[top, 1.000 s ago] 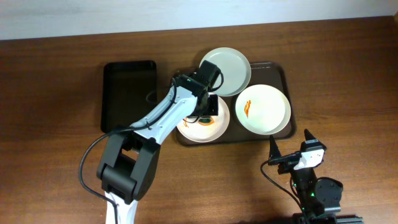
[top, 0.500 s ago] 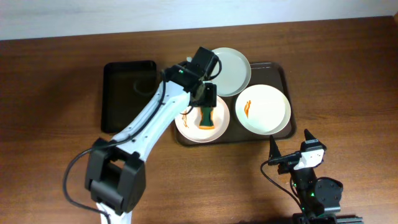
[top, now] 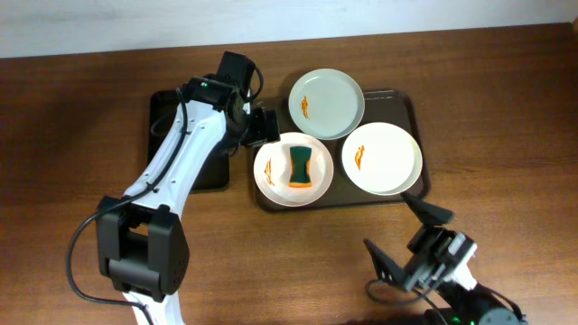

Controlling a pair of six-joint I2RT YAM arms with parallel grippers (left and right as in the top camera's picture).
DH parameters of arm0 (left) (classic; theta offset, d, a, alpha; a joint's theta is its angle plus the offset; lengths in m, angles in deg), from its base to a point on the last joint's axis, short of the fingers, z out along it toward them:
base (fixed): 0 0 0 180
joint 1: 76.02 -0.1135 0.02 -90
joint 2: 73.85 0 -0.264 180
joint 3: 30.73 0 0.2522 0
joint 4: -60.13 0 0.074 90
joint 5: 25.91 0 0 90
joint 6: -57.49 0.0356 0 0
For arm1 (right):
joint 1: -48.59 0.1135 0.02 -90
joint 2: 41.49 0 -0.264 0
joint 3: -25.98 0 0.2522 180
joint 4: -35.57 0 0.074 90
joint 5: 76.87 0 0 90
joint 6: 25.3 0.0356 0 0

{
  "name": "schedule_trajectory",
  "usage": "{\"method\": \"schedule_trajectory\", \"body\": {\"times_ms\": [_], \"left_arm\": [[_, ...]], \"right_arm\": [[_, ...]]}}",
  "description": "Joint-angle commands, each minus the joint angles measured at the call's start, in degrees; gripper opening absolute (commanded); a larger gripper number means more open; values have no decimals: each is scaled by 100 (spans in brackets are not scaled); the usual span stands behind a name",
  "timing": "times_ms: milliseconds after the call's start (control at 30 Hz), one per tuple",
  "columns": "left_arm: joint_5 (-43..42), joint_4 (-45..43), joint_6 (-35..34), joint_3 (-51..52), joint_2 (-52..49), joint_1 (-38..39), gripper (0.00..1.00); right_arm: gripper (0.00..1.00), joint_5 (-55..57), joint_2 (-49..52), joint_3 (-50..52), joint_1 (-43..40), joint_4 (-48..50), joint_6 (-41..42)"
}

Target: Clean dirty plates on tray and stack at the side

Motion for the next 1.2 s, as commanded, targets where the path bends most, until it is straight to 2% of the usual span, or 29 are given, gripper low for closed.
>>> {"method": "schedule_trajectory", "body": {"times_ms": [0,67,133,167,233,300,333,367,400,433,500,533,567,600,633,667,733,800,833,900,1000,1033,1067,1167], "left_arm": [[-57,7,57,-33,76,0,100],[-57,7,57,-33,76,0,100],[-55,7,57,-33,76,0,100],[-55,7,57,-33,76,0,100],[-55,7,57,-33,76,0,100],[-55,7,57,-33,76,0,100],[-57,7,57,-33,76,0,100],[-57,7,57,-33,76,0,100],[-57,7,57,-33,76,0,100],[-55,7,57,-33,76,0,100],[-57,7,57,-33,76,0,100],[-57,7,57,-33,76,0,100],[-57,7,57,-33,76,0,100],[-57,7,57,-33,76,0,100],[-57,7,57,-33,76,0,100],[-55,7,57,-33,76,0,100],[-55,7,57,-33,76,0,100],[-57,7,57,-33,76,0,100],[-55,7,57,-33,76,0,100],[-57,7,57,-33,76,0,100],[-55,7,57,-33,76,0,100],[-57,7,57,-33,76,0,100],[-55,7,57,-33,76,0,100],[-57,7,57,-33,76,0,100]], "right_arm": [[98,-212,-33,-232,33,177,505],[98,251,33,-728,33,175,407],[98,280,319,-1574,33,-221,-96],[98,278,800,-2481,33,-1252,-597],[98,280,2286,-4516,33,-4092,-1939],[98,321,4094,-6380,33,-6365,-2785],[98,555,4824,-7044,33,-7090,-2809],[98,890,6072,-8091,33,-8168,-2809],[98,826,6837,-8614,35,-8452,-2667],[98,431,7646,-8942,35,-8463,-2157],[98,85,8878,-8968,35,-8343,-2090],[81,103,9471,-8968,42,-8336,-2090],[69,162,9759,-8968,85,-8332,-2092],[55,466,10161,-8968,221,-8258,-2090],[36,1008,10572,-8968,479,-8225,-2055],[28,1388,10813,-8968,702,-8168,-1862],[28,1939,11046,-8966,1038,-8129,-1681],[24,3668,11342,-8966,1502,-7993,-586],[27,4118,11462,-8964,1694,-7987,-354],[34,4009,11481,-8964,1827,-8004,-354],[34,4013,11512,-8752,1878,-8015,-358],[27,4011,11521,-8710,1875,-7976,-374],[15,3985,11525,-8625,1878,-7882,-348],[15,3746,11530,-8397,1875,-7794,-354]]}}
